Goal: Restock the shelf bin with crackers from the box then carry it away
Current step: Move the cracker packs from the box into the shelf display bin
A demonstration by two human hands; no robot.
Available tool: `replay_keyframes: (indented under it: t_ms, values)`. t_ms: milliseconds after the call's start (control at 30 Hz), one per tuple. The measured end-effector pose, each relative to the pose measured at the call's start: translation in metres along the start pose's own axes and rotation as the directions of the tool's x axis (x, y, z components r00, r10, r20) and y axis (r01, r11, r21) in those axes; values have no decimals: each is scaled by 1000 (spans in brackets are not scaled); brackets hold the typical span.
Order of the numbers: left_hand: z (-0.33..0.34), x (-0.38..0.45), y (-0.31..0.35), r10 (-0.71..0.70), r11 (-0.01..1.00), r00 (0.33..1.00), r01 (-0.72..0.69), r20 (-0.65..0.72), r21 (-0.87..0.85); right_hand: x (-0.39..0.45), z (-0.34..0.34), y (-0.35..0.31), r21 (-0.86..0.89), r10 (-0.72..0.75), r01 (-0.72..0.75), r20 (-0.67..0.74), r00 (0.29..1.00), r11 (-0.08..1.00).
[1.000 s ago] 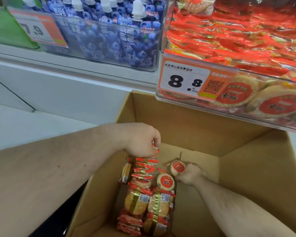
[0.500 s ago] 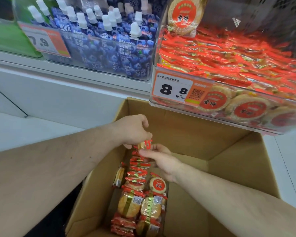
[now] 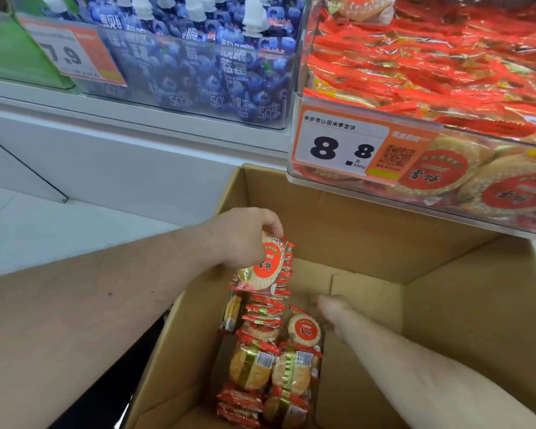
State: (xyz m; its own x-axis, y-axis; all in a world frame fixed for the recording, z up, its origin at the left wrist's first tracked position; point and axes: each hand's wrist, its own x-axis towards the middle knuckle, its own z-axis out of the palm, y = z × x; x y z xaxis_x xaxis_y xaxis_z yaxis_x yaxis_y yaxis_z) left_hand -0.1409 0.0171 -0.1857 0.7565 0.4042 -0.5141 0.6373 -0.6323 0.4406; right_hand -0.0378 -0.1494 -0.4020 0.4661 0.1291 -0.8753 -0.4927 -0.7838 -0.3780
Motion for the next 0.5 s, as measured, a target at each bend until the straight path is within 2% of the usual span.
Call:
replay_keyframes:
  t_ms: [67, 133, 267, 367, 500]
  values:
    - [0, 0, -1, 10, 1000, 1000, -10, 10, -13, 10, 8, 19, -43, 71, -70, 10, 997, 997]
    - [0, 0, -1, 16, 1000, 999, -15, 28, -22, 13, 12, 29, -12, 81, -80, 18, 997, 997]
    - [-2, -1, 0, 53, 997, 996, -49, 66, -60, 18, 13, 34, -53, 23, -25, -47, 999, 998]
    - [-5, -4, 1, 71, 988, 994, -58, 83, -142, 11, 2, 28, -52, -22, 23, 6, 1000, 998]
    - [-10, -9, 0, 73, 956, 992, -41, 101, -291, -14, -31, 2, -96, -167, 172, 56, 984, 980]
